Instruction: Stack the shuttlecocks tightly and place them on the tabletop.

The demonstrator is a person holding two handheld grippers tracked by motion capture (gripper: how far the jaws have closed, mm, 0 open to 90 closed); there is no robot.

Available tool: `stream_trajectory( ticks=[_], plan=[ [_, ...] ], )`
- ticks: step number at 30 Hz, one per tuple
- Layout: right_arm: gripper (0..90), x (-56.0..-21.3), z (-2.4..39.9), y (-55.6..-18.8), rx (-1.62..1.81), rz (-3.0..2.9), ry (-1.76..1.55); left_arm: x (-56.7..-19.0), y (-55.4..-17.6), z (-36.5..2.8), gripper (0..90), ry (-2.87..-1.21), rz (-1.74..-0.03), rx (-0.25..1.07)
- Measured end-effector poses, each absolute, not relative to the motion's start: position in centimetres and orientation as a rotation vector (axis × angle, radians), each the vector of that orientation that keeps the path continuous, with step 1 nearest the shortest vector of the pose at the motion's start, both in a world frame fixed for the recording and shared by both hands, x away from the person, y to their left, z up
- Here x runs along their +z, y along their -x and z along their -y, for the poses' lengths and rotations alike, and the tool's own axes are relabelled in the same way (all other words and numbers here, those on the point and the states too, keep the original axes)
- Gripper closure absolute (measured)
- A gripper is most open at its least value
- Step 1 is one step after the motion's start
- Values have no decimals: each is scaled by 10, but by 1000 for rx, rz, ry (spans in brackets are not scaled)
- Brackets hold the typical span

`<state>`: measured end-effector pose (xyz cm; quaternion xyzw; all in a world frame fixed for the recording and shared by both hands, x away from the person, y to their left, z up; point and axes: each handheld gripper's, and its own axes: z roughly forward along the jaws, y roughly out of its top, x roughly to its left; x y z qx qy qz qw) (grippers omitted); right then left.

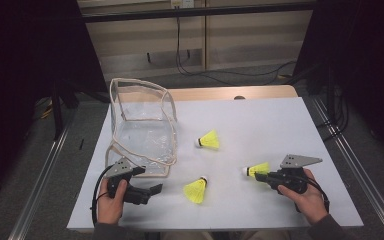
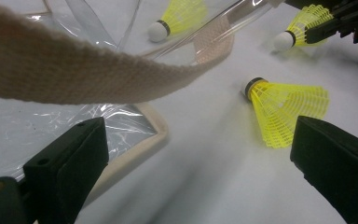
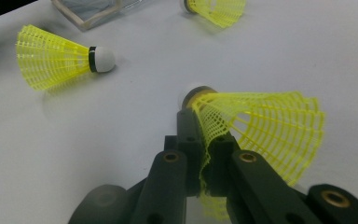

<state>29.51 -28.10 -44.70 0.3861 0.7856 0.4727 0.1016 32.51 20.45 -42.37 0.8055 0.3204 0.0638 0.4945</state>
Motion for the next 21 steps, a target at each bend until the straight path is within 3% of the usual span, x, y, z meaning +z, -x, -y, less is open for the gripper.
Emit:
stream_trajectory(
  ticks=[21],
  plan=[
    [884,-439,285,-303,1431,-2271,-1142,-423,-325,-205,42,-1954,-775,156]
  ],
)
